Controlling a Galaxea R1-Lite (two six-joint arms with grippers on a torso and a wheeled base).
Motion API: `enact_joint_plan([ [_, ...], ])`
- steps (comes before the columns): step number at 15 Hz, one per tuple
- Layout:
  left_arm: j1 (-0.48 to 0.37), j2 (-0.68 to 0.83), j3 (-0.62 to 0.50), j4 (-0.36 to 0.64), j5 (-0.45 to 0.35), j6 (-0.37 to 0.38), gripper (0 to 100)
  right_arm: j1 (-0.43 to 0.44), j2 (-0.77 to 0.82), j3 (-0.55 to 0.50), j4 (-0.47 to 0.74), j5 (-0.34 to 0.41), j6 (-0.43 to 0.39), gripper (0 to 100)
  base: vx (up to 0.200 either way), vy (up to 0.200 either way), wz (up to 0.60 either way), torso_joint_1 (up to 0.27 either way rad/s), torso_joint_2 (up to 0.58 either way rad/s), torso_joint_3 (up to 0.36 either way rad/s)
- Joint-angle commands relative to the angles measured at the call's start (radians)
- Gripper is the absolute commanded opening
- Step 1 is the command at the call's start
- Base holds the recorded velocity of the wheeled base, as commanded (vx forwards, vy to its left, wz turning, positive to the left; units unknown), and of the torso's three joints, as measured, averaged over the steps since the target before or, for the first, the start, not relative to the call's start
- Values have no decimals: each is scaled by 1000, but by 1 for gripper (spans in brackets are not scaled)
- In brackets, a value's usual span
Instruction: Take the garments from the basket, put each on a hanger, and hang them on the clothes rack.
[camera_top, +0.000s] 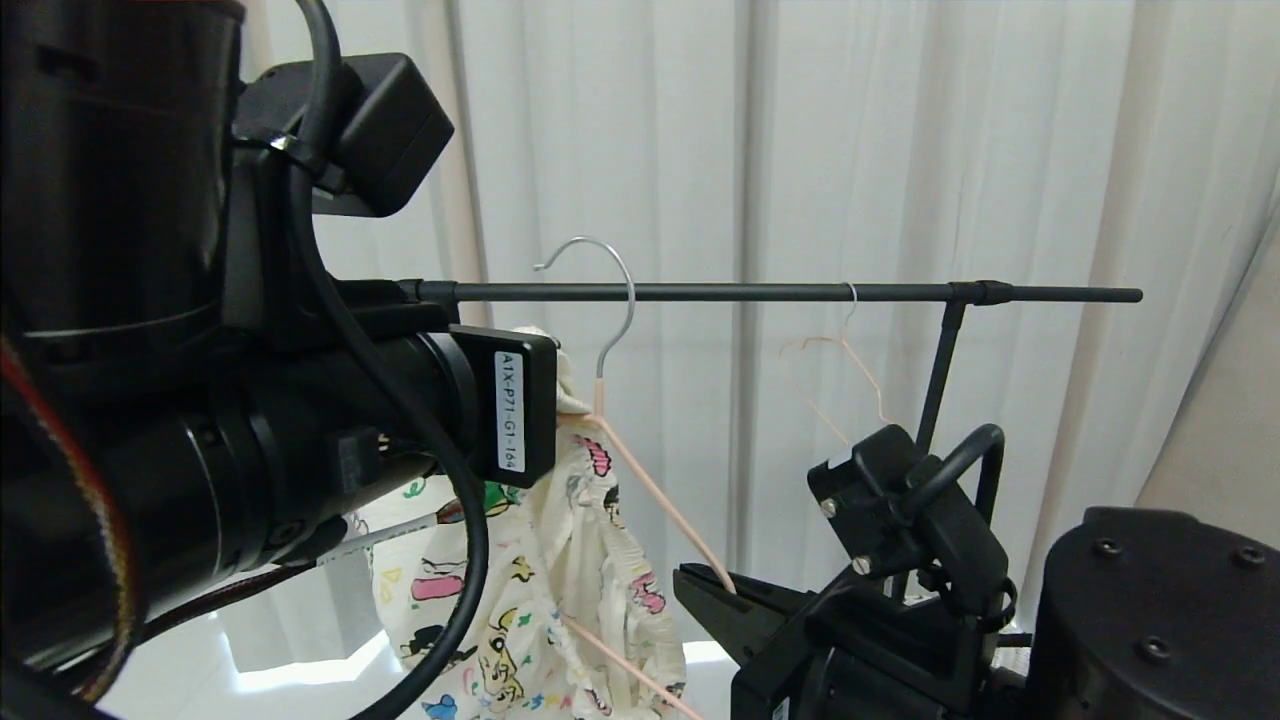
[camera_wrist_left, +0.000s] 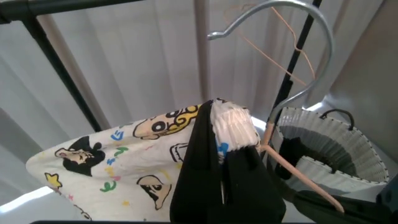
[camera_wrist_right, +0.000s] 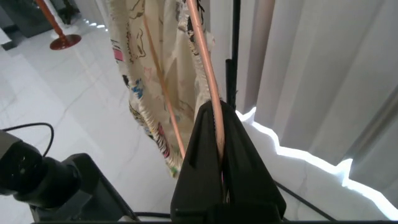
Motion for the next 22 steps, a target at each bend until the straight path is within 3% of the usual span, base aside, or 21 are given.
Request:
enact_joint_plan([
  [1, 0, -8, 11, 0, 2, -1, 0, 0, 10, -5, -1, -11, 0, 0, 0, 0, 0, 0, 0, 0],
  [2, 0, -15, 18, 0, 2, -1, 0, 0, 7, -5, -1, -24, -2, 0, 0, 0, 0, 0, 0, 0],
  [3, 0, -15, 18, 0, 4, -1, 100, 0, 2, -5, -1, -31, -5, 0, 0, 0, 0, 0, 0, 0],
  [6, 4, -18, 23, 0, 7, 10, 100, -10, -4, -6, -7, -45, -32, 0, 0, 0, 0, 0, 0, 0],
  [10, 30, -50, 20, -1, 23, 96, 100, -37, -14, -6, -83, -113, -138, 0, 0, 0, 0, 0, 0, 0],
  [12, 19, -70, 32, -1, 20, 101, 100, -49, -22, -5, -89, -128, -158, 0, 0, 0, 0, 0, 0, 0],
  [16, 16, -166, 172, -1, 14, 105, 100, -83, -87, 28, -99, -134, -243, 0, 0, 0, 0, 0, 0, 0],
  [17, 27, -200, 190, -3, -16, 105, 100, -82, -129, 52, -102, -133, -278, 0, 0, 0, 0, 0, 0, 0],
  [19, 69, -269, 201, -3, -187, 144, 100, -82, -228, 137, -102, -102, -342, 0, 0, 0, 0, 0, 0, 0],
  [22, 240, -354, 299, -14, -451, 383, 100, -71, -334, 244, -102, -30, -414, 0, 0, 0, 0, 0, 0, 0],
])
